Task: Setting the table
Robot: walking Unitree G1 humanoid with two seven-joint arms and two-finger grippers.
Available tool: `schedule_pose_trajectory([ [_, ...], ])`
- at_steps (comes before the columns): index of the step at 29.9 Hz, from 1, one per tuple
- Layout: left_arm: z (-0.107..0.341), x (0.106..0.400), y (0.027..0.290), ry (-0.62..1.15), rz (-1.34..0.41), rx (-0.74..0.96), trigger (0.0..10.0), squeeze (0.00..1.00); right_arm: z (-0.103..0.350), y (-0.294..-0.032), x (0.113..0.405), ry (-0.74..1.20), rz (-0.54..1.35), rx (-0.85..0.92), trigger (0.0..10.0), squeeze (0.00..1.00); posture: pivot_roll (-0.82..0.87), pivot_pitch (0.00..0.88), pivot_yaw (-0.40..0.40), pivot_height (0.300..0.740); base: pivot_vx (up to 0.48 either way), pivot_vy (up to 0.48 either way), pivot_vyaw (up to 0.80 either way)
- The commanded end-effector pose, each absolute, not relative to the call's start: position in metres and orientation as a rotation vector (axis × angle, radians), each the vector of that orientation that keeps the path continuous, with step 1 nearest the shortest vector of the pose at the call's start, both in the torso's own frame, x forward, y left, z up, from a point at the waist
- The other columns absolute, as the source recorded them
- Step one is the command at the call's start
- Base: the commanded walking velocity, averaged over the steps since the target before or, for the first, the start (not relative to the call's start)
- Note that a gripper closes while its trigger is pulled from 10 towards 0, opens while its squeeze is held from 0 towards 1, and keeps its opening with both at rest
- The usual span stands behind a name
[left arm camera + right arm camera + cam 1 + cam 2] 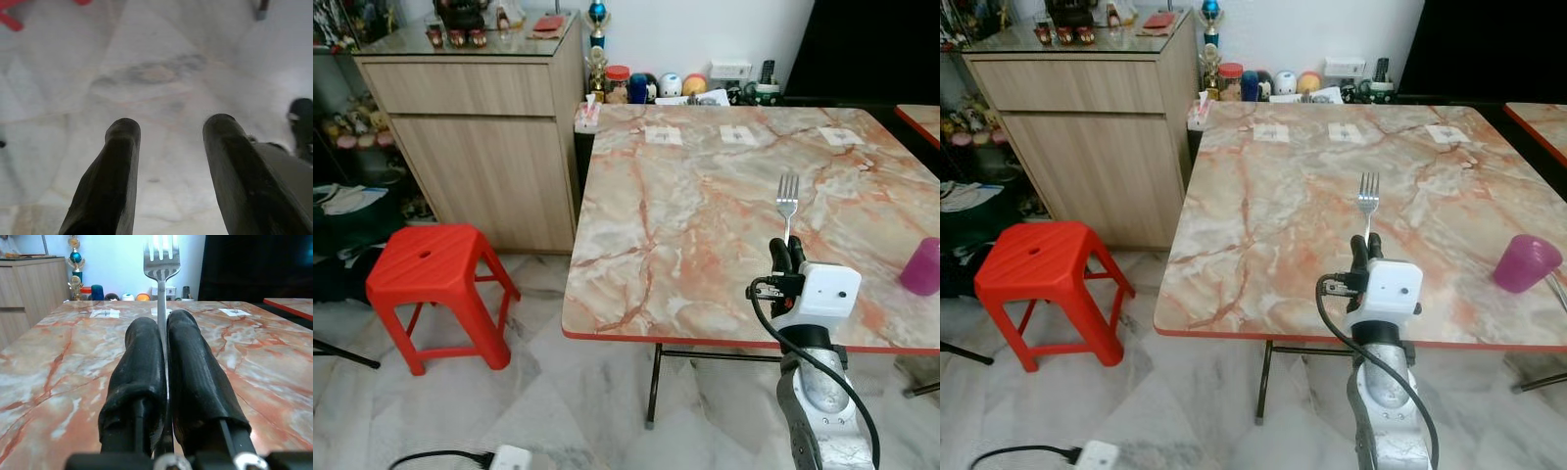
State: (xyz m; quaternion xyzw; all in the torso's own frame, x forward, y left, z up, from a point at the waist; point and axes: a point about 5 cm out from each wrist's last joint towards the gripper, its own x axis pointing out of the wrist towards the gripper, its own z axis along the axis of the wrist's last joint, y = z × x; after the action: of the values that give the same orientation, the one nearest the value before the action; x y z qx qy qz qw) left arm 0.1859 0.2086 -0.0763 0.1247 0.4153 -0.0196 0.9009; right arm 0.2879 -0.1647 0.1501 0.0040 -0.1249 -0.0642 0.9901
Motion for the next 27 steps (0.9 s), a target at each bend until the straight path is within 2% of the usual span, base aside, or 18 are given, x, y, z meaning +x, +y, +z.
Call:
schedule_pose_trajectory([
  [1, -0.082, 0.176, 0.203, 0.891, -0.052, 0.231, 10.0, 0.0, 0.156, -0.17, 0.287, -0.263, -0.164, 0.01, 10.0, 0.0, -0.03, 0.054, -0.024, 0.74, 0.0, 0.0, 0.0],
  [8, -0.09, 0.16, 0.201, 0.934, -0.053, 0.222, 10.0, 0.0, 0.158, -0.166, 0.287, -0.267, -0.159, 0.022, 10.0, 0.0, -0.04, 0.077, -0.029, 0.74, 0.0, -0.172, -0.69],
  [17, -0.093, 0.153, 0.2, 0.97, -0.04, 0.212, 10.0, 0.0, 0.158, -0.16, 0.289, -0.264, -0.127, 0.015, 10.0, 0.0, -0.03, 0.104, -0.037, 0.74, 0.0, -0.24, 0.0],
  [27, -0.095, 0.145, 0.208, 1.002, -0.041, 0.214, 10.0, 0.0, 0.158, -0.157, 0.287, -0.258, -0.115, 0.01, 10.0, 0.0, -0.04, 0.119, -0.034, 0.74, 0.0, -0.353, 0.0],
])
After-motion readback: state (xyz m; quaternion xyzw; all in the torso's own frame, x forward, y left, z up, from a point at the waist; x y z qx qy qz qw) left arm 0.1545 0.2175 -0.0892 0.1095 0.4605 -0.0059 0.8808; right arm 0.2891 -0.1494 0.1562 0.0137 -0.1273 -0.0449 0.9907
